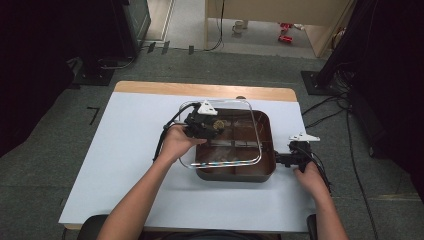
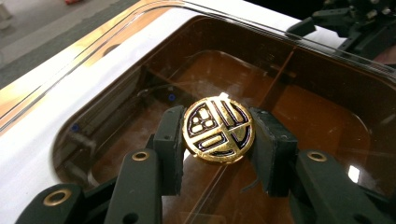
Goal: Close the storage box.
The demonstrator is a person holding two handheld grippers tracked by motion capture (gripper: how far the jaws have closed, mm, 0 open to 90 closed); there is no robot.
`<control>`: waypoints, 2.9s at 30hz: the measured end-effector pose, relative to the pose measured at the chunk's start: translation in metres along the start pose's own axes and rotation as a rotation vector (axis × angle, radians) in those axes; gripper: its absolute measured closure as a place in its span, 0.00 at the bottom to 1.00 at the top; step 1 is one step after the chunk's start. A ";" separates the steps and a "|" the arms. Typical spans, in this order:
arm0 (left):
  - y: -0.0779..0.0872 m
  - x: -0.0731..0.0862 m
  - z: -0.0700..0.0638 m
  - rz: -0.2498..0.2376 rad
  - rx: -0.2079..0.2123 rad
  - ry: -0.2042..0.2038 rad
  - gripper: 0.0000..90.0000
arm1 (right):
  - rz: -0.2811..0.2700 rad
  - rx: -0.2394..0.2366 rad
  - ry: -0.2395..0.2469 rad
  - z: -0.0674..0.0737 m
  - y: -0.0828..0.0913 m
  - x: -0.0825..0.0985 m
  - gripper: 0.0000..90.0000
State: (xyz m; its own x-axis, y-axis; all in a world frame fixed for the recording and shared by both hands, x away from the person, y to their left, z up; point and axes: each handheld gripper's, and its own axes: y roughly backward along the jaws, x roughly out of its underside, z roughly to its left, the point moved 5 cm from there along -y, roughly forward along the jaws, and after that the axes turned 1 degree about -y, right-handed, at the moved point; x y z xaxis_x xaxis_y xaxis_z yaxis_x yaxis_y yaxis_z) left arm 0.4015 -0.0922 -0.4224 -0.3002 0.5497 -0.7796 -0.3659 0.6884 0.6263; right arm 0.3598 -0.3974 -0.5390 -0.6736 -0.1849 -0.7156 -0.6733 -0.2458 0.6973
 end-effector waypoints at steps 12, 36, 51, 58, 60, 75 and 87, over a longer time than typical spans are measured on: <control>-0.038 -0.004 -0.019 0.059 0.073 -0.050 0.66 | 0.000 0.000 0.001 0.000 0.000 0.000 0.10; -0.061 -0.004 -0.027 0.091 0.095 -0.045 0.66 | 0.000 0.000 0.001 0.000 0.000 0.000 0.10; -0.056 -0.004 -0.023 0.082 0.135 0.006 0.50 | 0.000 0.000 0.001 0.000 0.000 0.000 0.10; -0.044 -0.009 -0.021 0.058 0.102 0.021 0.34 | -0.001 0.000 0.000 0.000 0.000 0.000 0.10; -0.040 -0.010 -0.020 0.049 0.105 0.024 0.32 | -0.001 0.000 0.000 0.000 0.000 0.000 0.10; -0.004 -0.007 -0.023 0.056 0.045 0.003 0.27 | 0.000 0.000 0.000 0.000 0.000 0.000 0.10; 0.041 0.011 -0.011 0.009 -0.009 0.058 0.26 | -0.001 0.000 0.001 0.000 0.000 0.000 0.10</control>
State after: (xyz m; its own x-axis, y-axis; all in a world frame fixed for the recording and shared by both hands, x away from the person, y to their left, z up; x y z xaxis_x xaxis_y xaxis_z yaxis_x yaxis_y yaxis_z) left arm 0.3738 -0.0630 -0.4047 -0.3540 0.5270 -0.7726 -0.3711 0.6791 0.6333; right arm 0.3600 -0.3975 -0.5390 -0.6723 -0.1857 -0.7166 -0.6742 -0.2460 0.6963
